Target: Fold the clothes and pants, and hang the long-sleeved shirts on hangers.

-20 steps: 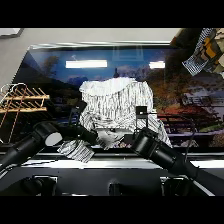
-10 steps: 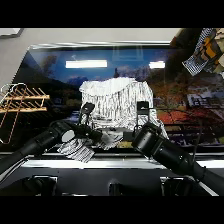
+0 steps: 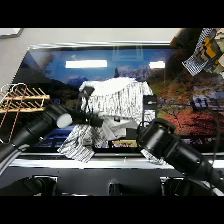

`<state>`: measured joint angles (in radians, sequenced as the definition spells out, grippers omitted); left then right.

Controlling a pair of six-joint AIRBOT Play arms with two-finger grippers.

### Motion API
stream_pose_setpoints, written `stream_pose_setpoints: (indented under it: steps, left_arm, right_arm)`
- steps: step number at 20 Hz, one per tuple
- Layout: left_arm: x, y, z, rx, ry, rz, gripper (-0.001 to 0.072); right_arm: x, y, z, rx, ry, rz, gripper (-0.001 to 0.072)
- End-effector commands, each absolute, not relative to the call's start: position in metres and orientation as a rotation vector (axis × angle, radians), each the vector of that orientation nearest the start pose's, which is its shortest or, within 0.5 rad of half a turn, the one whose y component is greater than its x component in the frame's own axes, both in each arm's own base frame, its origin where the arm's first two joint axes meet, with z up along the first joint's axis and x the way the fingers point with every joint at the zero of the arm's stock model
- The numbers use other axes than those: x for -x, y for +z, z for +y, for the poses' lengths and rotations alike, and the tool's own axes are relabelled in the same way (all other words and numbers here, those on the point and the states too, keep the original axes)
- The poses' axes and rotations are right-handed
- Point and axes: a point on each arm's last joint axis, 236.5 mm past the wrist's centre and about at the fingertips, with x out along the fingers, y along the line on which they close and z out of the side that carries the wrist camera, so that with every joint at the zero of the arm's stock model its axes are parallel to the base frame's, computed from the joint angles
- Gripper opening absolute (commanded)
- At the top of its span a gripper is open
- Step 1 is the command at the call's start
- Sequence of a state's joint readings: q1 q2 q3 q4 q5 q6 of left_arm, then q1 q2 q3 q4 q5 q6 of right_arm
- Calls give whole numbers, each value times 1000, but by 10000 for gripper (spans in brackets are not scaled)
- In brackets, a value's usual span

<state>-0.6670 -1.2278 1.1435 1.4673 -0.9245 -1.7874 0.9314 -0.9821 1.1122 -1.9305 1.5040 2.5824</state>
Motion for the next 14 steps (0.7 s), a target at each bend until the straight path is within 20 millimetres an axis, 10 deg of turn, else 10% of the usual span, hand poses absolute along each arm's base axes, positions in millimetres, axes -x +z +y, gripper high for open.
stream_pose_setpoints:
  steps: [1,7,14]
  left_arm:
    - [-347,140,-272,-115,-553,940,28]
    - [-361,291,-260,-76,-542,642,28]
    - [-357,355,-264,-14,-580,490,28]
  right_arm:
    - [-240,143,167,-64,-89,1093,31]
    - [-244,269,161,-221,34,909,32]
    - [-216,344,161,-431,187,849,31]
